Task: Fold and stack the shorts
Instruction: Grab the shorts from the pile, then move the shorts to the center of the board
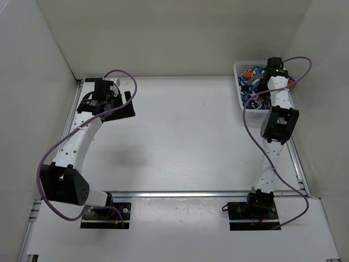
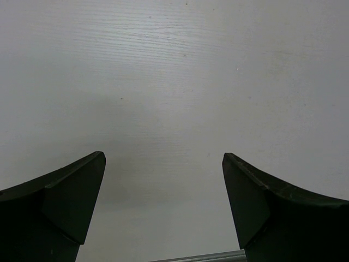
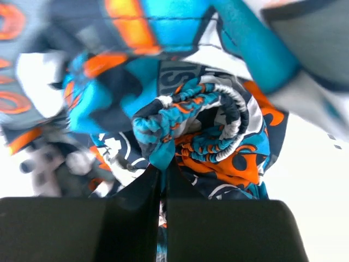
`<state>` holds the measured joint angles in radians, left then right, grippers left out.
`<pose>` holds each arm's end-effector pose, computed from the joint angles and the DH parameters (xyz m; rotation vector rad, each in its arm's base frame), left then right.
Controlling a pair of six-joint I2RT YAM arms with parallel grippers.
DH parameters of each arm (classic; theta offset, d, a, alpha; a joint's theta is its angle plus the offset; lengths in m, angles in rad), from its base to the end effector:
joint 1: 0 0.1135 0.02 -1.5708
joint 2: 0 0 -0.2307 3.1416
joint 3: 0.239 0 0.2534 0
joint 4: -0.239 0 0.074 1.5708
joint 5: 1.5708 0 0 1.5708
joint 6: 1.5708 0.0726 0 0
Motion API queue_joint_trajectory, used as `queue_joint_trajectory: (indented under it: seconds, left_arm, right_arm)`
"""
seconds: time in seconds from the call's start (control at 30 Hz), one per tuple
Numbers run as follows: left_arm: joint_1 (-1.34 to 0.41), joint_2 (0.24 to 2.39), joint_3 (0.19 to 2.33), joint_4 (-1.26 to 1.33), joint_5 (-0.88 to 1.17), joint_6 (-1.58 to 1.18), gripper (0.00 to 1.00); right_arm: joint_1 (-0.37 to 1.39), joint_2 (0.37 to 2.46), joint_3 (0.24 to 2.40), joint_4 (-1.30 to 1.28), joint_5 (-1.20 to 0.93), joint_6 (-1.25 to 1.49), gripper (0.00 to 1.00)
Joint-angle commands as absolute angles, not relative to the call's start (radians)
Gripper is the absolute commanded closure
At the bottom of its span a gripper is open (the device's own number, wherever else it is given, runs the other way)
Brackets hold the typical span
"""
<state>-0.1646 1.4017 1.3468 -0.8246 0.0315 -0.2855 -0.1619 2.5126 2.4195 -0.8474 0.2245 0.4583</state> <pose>0.3190 -0.0553 0.2744 -0.1349 2.4606 -0.2359 0.5329 -0.1034 0.1691 0.8445 2.3365 -0.1573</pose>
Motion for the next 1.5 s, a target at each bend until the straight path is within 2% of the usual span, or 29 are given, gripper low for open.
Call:
queue_joint_trajectory:
  seconds: [0.0,0.2,0.4,0.5,0.67,0.8,0.83,0.87,0.9,0.93,1.0,1.1,1.13,1.17,1.2,1.23,1.27,1.33,1.43,1.47]
  left_arm:
    - [-0.158,1.391,1.407,-0.833,0.040,-0.284,0.00]
    - [-0.158,1.443,1.478,-0.912,-0.014,-0.322,0.00]
    - [-0.158,1.391,1.512,-1.001,-0.053,-0.371,0.00]
    - [-0.103,1.356,1.555,-1.069,-0.080,-0.371,0.00]
    - [-0.044,1.292,1.666,-1.112,-0.055,-0.380,0.00]
    - [-0.021,1.262,1.687,-1.123,-0.021,-0.390,0.00]
    - [-0.021,1.247,1.687,-1.123,-0.005,-0.390,0.00]
    - [-0.021,1.235,1.652,-1.123,0.023,-0.390,0.00]
    - [-0.021,1.235,1.635,-1.123,0.038,-0.390,0.00]
    - [-0.021,1.235,1.597,-1.114,0.050,-0.390,0.00]
    - [-0.021,1.226,1.557,-1.103,0.089,-0.399,0.00]
    - [-0.055,1.226,1.477,-1.091,0.121,-0.410,0.00]
    - [-0.069,1.226,1.456,-1.057,0.121,-0.423,0.00]
    - [-0.092,1.215,1.433,-1.045,0.136,-0.423,0.00]
    - [-0.101,1.215,1.389,-1.031,0.152,-0.436,0.00]
    - [-0.112,1.215,1.367,-1.017,0.152,-0.451,0.01]
    - [-0.123,1.215,1.346,-0.987,0.161,-0.451,0.01]
    - [-0.162,1.235,1.295,-0.956,0.161,-0.472,0.01]
    - [-0.210,1.336,1.272,-0.901,0.161,-0.498,0.01]
    - [-0.221,1.368,1.272,-0.885,0.161,-0.499,0.01]
  right_arm:
    - [-0.160,2.294,2.462,-0.766,0.170,0.456,1.00]
    - [-0.057,1.998,2.499,-0.755,0.144,0.373,1.00]
    - [0.138,1.771,2.545,-0.744,0.081,0.339,1.00]
    - [0.262,1.708,2.524,-0.744,0.049,0.339,1.00]
    - [0.498,1.637,2.314,-0.744,0.136,0.379,1.00]
    - [0.664,1.609,2.035,-0.709,0.215,0.430,0.98]
    - [0.714,1.609,1.954,-0.709,0.230,0.440,0.85]
    - [0.732,1.623,1.933,-0.709,0.247,0.440,0.64]
    - [0.741,1.623,1.922,-0.731,0.262,0.440,0.22]
    - [0.741,1.623,1.910,-0.762,0.294,0.440,0.11]
    - [0.741,1.591,1.893,-0.775,0.348,0.449,0.00]
    - [0.677,1.487,1.789,-0.787,0.370,0.462,0.02]
    - [0.657,1.426,1.708,-0.787,0.370,0.472,0.20]
    - [0.641,1.395,1.663,-0.787,0.370,0.472,0.34]
    - [0.631,1.363,1.616,-0.787,0.370,0.486,0.53]
    - [0.630,1.309,1.526,-0.787,0.370,0.486,0.75]
    - [0.630,1.287,1.482,-0.787,0.344,0.486,0.81]
    - [0.664,1.238,1.401,-0.798,0.319,0.521,0.83]
    - [0.754,1.224,1.266,-0.798,0.279,0.603,0.68]
    - [0.826,1.233,1.220,-0.798,0.279,0.626,0.55]
